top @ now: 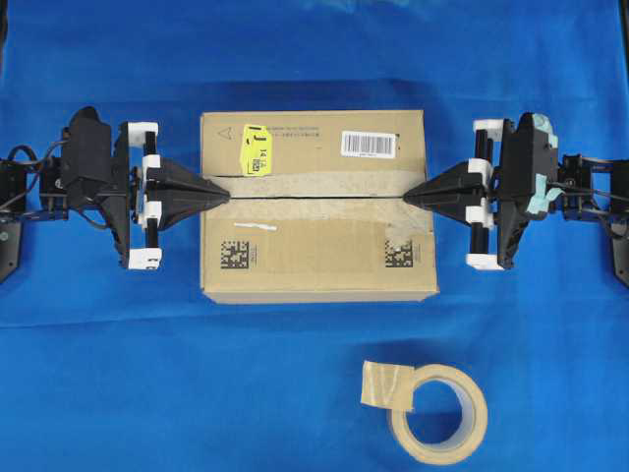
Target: Close the cardboard box.
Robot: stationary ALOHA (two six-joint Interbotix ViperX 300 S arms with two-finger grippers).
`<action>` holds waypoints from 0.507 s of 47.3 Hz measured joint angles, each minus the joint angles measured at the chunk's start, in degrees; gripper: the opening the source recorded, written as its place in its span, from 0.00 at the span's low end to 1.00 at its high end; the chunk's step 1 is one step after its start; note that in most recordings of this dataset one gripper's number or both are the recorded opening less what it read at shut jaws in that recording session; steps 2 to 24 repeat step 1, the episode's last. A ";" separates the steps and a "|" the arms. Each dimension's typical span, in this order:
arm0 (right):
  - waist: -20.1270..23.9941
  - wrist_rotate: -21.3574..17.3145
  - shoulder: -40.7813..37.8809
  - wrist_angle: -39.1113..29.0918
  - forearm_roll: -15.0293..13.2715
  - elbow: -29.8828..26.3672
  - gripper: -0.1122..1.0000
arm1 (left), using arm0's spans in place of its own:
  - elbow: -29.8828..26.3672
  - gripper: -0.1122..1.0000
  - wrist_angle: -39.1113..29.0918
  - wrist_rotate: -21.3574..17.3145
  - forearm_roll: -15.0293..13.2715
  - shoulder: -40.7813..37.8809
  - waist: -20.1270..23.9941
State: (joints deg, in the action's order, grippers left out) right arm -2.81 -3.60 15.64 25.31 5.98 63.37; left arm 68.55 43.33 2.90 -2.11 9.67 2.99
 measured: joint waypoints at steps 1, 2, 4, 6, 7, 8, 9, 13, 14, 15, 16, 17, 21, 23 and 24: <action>0.00 0.00 0.00 0.09 0.09 0.00 0.11 | 0.00 0.10 0.00 0.00 0.00 -0.09 0.00; 0.00 0.00 0.00 0.09 0.09 0.00 0.11 | 0.00 0.10 0.00 0.00 0.00 -0.09 0.00; 0.00 0.00 0.00 0.09 0.09 0.00 0.11 | 0.00 0.10 0.00 0.00 0.00 -0.09 0.00; 0.00 0.00 0.00 0.09 0.09 0.00 0.11 | 0.00 0.10 0.00 0.00 0.00 -0.09 0.00; 0.00 0.00 0.00 0.09 0.09 0.00 0.11 | 0.00 0.10 0.00 0.00 0.00 -0.09 0.00; 0.00 0.00 0.00 0.09 0.09 0.00 0.11 | 0.00 0.10 0.00 0.00 0.00 -0.09 0.00; 0.00 0.00 0.00 0.09 0.09 0.00 0.11 | 0.00 0.10 0.00 0.00 0.00 -0.09 0.00; 0.00 0.00 0.00 0.09 0.09 0.00 0.11 | 0.00 0.10 0.00 0.00 0.00 -0.09 0.00; 0.00 0.00 0.00 0.09 0.09 0.00 0.11 | 0.00 0.10 0.00 0.00 0.00 -0.09 0.00; 0.00 0.00 0.00 0.09 0.09 0.00 0.11 | 0.00 0.10 0.00 0.00 0.00 -0.09 0.00; 0.00 0.00 0.00 0.09 0.09 0.00 0.11 | 0.00 0.10 0.00 0.00 0.00 -0.09 0.00; 0.00 0.00 0.00 0.09 0.09 0.00 0.11 | 0.00 0.10 0.00 0.00 0.00 -0.09 0.00; 0.00 0.00 0.00 0.09 0.09 0.00 0.11 | 0.00 0.10 0.00 0.00 0.00 -0.09 0.00; 0.00 0.00 0.00 0.09 0.09 0.00 0.11 | 0.00 0.10 0.00 0.00 0.00 -0.09 0.00; 0.00 0.00 0.00 0.09 0.09 0.00 0.11 | 0.00 0.10 0.00 0.00 0.00 -0.09 0.00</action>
